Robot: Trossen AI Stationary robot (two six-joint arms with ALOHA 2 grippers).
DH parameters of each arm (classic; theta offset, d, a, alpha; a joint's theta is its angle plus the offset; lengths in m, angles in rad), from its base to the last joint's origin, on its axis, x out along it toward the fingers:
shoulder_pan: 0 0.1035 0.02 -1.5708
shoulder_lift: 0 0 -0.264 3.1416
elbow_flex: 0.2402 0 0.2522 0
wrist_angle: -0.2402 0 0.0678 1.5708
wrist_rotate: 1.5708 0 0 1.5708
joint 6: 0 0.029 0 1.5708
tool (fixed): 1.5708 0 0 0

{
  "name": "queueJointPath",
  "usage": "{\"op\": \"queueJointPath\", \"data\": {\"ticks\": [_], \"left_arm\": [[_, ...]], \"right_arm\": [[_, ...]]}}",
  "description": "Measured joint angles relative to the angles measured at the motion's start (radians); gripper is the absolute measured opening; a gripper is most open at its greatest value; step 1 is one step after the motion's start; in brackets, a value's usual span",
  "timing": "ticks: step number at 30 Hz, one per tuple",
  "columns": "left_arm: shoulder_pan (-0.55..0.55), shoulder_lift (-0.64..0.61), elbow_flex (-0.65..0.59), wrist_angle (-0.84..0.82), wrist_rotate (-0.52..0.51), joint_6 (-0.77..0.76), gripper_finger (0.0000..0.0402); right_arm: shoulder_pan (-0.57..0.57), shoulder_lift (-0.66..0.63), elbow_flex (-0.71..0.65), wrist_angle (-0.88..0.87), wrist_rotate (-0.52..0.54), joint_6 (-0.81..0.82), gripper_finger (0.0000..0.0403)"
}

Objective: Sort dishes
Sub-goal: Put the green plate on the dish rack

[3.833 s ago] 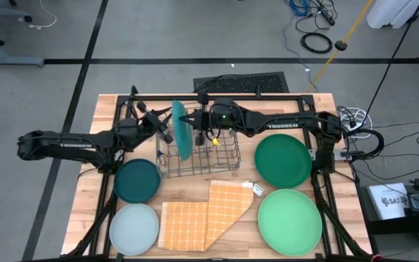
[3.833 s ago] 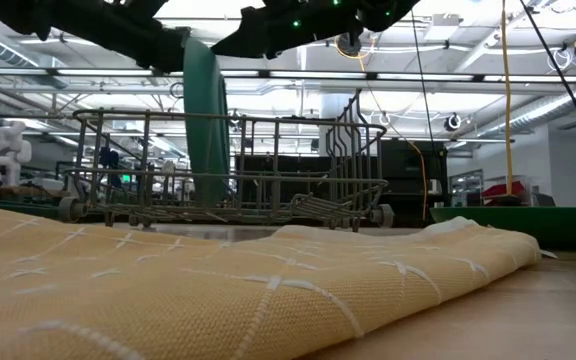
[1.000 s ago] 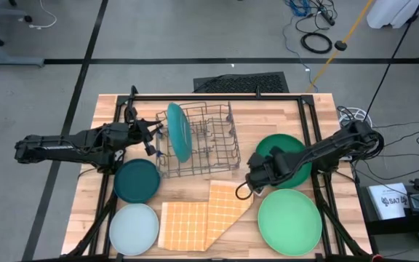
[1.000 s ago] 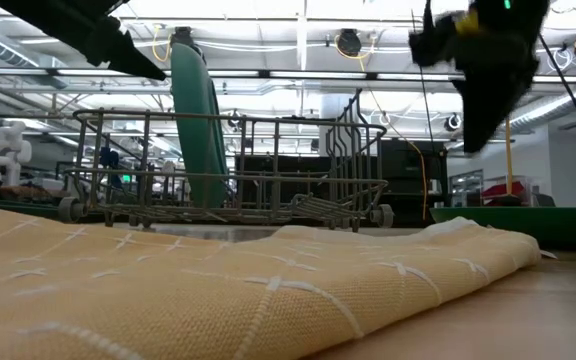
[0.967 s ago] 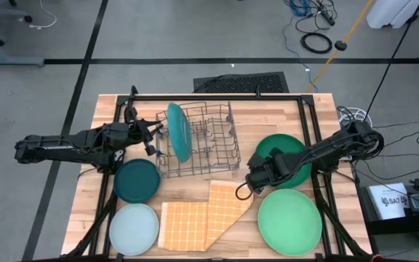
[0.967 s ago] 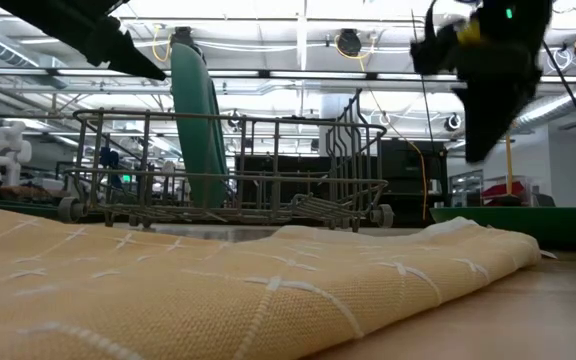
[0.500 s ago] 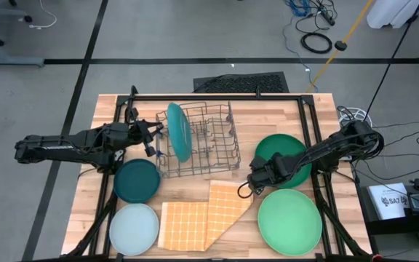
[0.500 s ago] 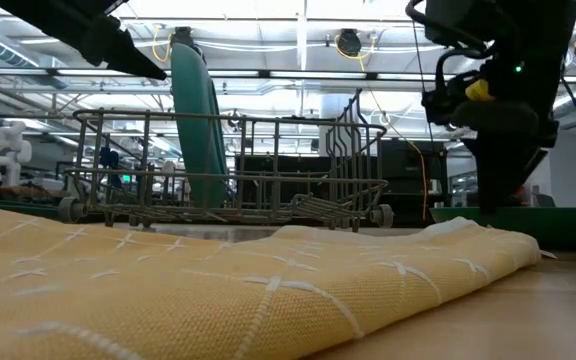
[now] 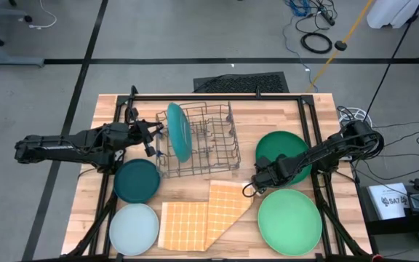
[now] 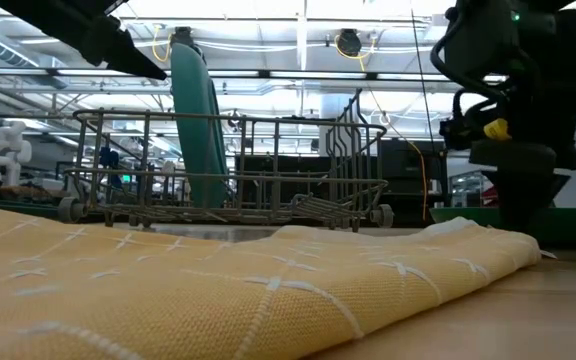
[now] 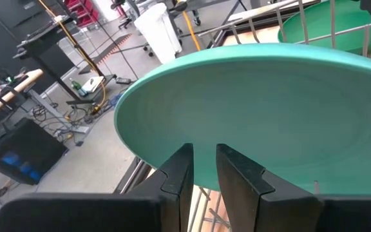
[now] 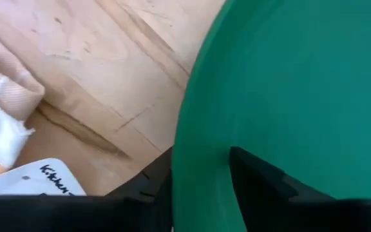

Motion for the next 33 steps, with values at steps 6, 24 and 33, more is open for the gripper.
{"op": "queueJointPath", "data": {"ticks": [6,24,33], "left_arm": [[0.000,0.000,0.000,0.000,0.000,0.000,0.0080],[0.000,0.024,0.000,-0.005,0.009,-0.009,0.0099],[0.000,0.008,0.024,-0.026,0.017,-0.029,0.0196]], "right_arm": [[0.000,-0.002,0.001,0.032,0.029,-0.040,0.0024],[0.002,0.001,0.612,-0.496,0.373,-0.171,0.0001],[0.021,0.000,0.908,-0.467,0.583,-0.514,0.0000]]}}
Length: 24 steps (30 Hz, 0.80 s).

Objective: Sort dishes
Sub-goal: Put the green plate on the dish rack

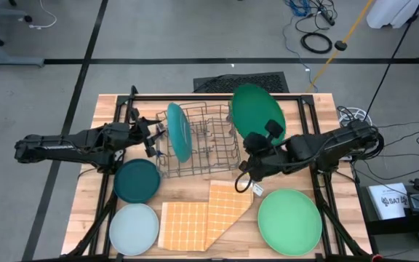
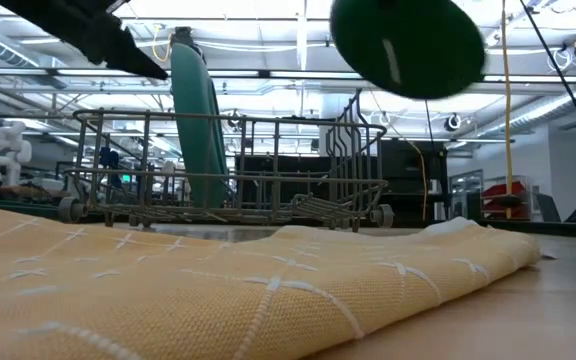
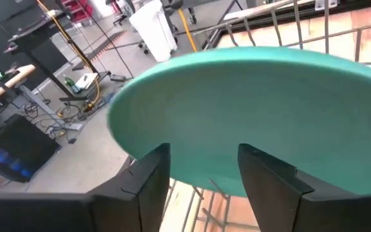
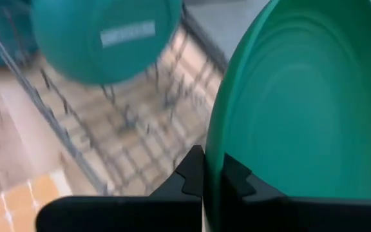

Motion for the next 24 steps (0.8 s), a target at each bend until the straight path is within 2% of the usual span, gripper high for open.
{"op": "queueJointPath", "data": {"ticks": [3,6,8,11,15,21,24], "left_arm": [[0.000,-0.018,0.061,-0.030,-0.040,0.006,0.0198],[0.000,-0.047,0.124,-0.029,-0.082,0.073,0.0198],[0.000,-0.066,0.168,0.006,-0.072,0.114,0.0198],[0.000,-0.089,0.232,0.032,-0.023,0.195,0.0198],[0.000,-0.126,0.317,0.025,0.030,0.324,0.0198],[0.000,-0.143,0.381,-0.049,0.342,0.420,0.0198],[0.000,-0.120,0.384,-0.091,0.406,0.420,0.0198]], "right_arm": [[0.006,0.000,0.049,0.112,0.027,-0.177,0.0000],[0.005,0.000,0.057,0.322,0.018,-0.446,0.0000],[0.005,0.000,0.057,0.467,-0.050,-0.623,0.0000],[-0.003,0.000,0.057,0.621,-0.203,-0.800,0.0000],[-0.014,0.000,0.057,0.616,-0.308,-0.862,0.0000],[-0.042,0.006,0.057,0.592,-0.550,-0.867,0.0000],[-0.055,0.006,0.057,0.629,-0.691,-0.888,0.0000]]}}
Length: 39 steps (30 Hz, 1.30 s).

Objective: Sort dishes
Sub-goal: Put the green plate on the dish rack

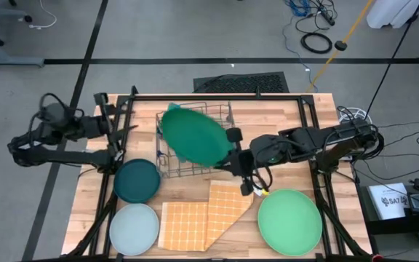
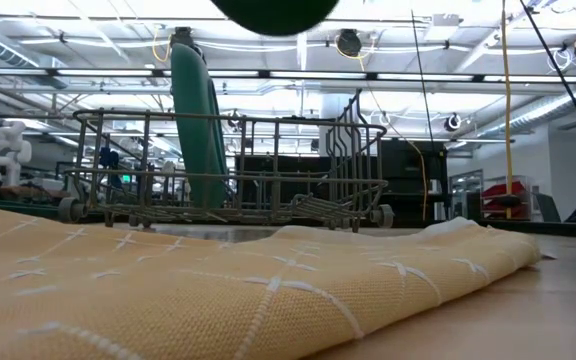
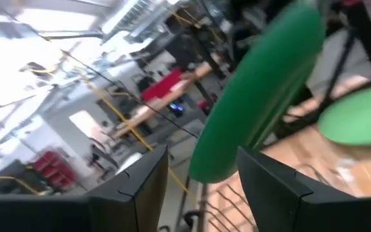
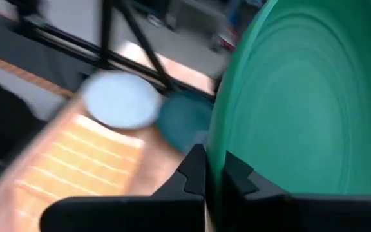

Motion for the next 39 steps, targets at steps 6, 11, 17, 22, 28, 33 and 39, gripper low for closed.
{"op": "queueJointPath", "data": {"ticks": [6,11,17,22,28,33,39], "left_arm": [[0.000,0.044,0.000,-0.024,0.122,-0.081,0.0198],[0.000,0.080,0.000,-0.049,0.277,-0.130,0.0198],[0.000,0.132,0.000,-0.067,0.290,-0.133,0.0198],[0.001,0.186,0.000,-0.061,0.319,-0.132,0.0198],[0.001,0.235,0.000,-0.059,0.386,-0.132,0.0198],[0.000,0.245,0.000,-0.051,0.500,-0.131,0.0198],[0.001,0.262,0.000,-0.033,0.610,-0.132,0.0198]], "right_arm": [[-0.018,0.000,0.000,0.001,-0.166,0.016,0.0000],[-0.020,0.000,0.000,-0.010,-0.210,0.019,0.0000],[-0.020,0.009,0.000,-0.007,-0.263,0.019,0.0000],[-0.019,0.029,0.000,-0.024,-0.267,0.020,0.0000],[-0.017,0.030,0.000,-0.035,-0.278,0.023,0.0000],[-0.017,0.031,-0.001,-0.025,-0.283,0.019,0.0000],[-0.021,0.033,-0.001,-0.001,-0.277,0.002,0.0000]]}}
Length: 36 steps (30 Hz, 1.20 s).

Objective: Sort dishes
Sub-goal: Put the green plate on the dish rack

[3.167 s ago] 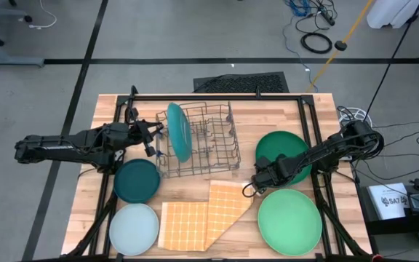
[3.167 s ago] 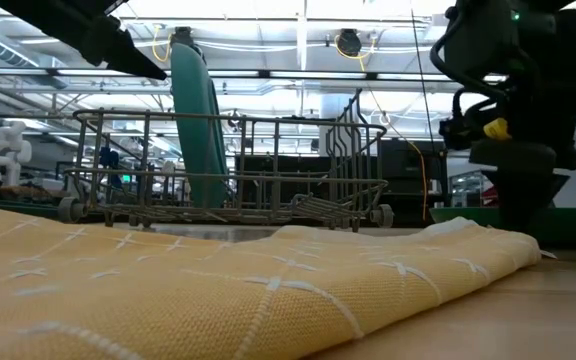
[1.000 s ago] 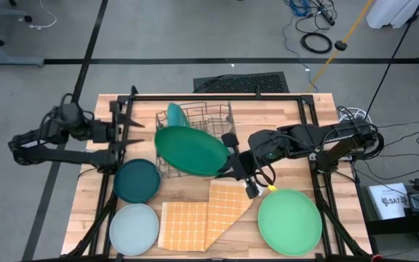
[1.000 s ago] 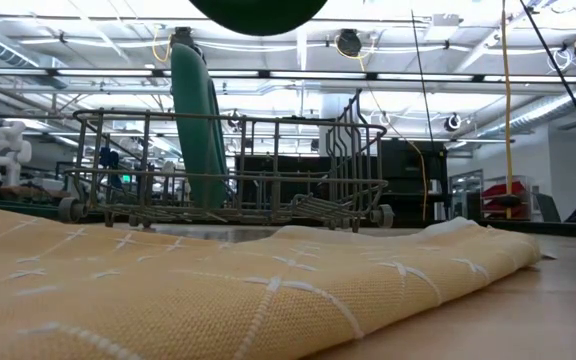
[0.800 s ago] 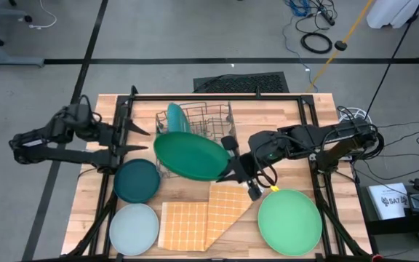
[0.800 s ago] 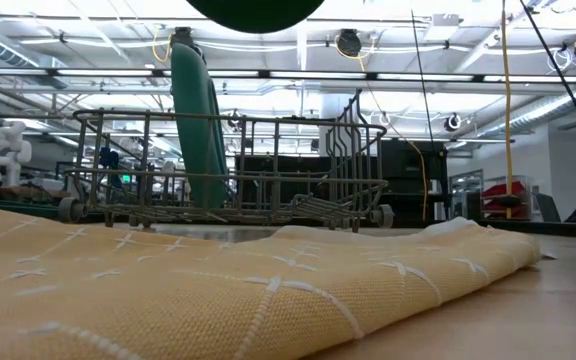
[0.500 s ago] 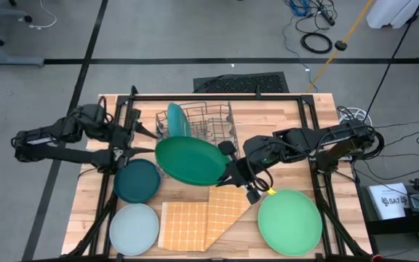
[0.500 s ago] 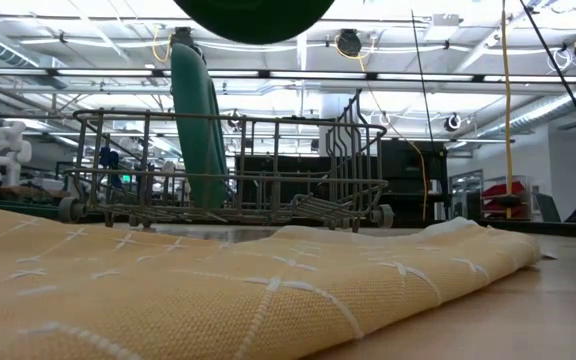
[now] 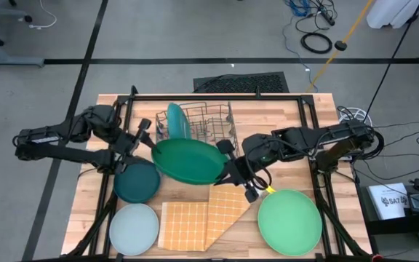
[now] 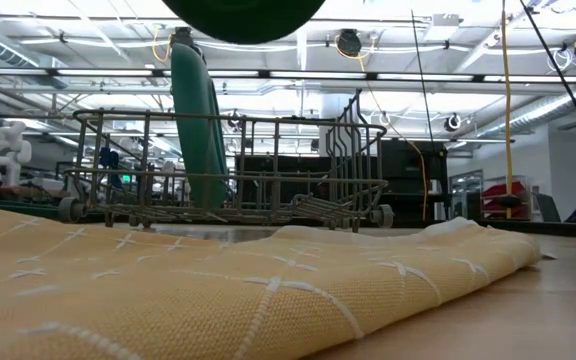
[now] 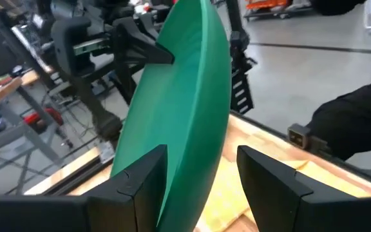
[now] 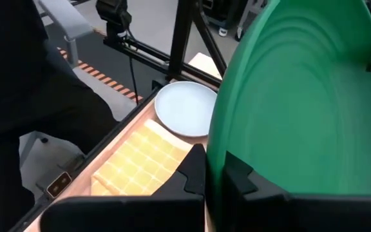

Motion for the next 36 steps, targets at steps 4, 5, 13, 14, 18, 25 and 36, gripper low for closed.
{"op": "queueJointPath", "data": {"ticks": [4,5,13,14,18,25,36], "left_arm": [[-0.001,0.022,0.000,-0.003,0.009,0.000,0.0198],[0.000,0.027,0.000,-0.003,0.007,0.000,0.0198],[-0.002,0.047,0.000,0.016,0.015,0.019,0.0113],[-0.003,0.047,0.000,0.012,0.024,0.038,0.0094],[-0.005,0.048,-0.002,-0.022,0.085,0.088,0.0032],[-0.013,0.043,-0.002,-0.013,0.155,0.083,0.0025],[-0.045,0.036,0.000,-0.007,0.098,-0.038,0.0022]], "right_arm": [[-0.002,0.000,0.000,-0.001,-0.007,-0.007,0.0000],[-0.002,0.000,0.000,-0.001,-0.006,-0.007,0.0000],[-0.002,-0.002,0.000,0.012,-0.013,-0.006,0.0000],[-0.002,-0.003,0.000,0.014,-0.013,-0.006,0.0002],[-0.003,-0.006,0.001,0.024,-0.015,-0.009,0.0007],[-0.002,-0.005,0.002,0.112,0.033,-0.033,0.0053],[-0.001,-0.022,0.001,0.115,0.190,-0.179,0.0204]]}}
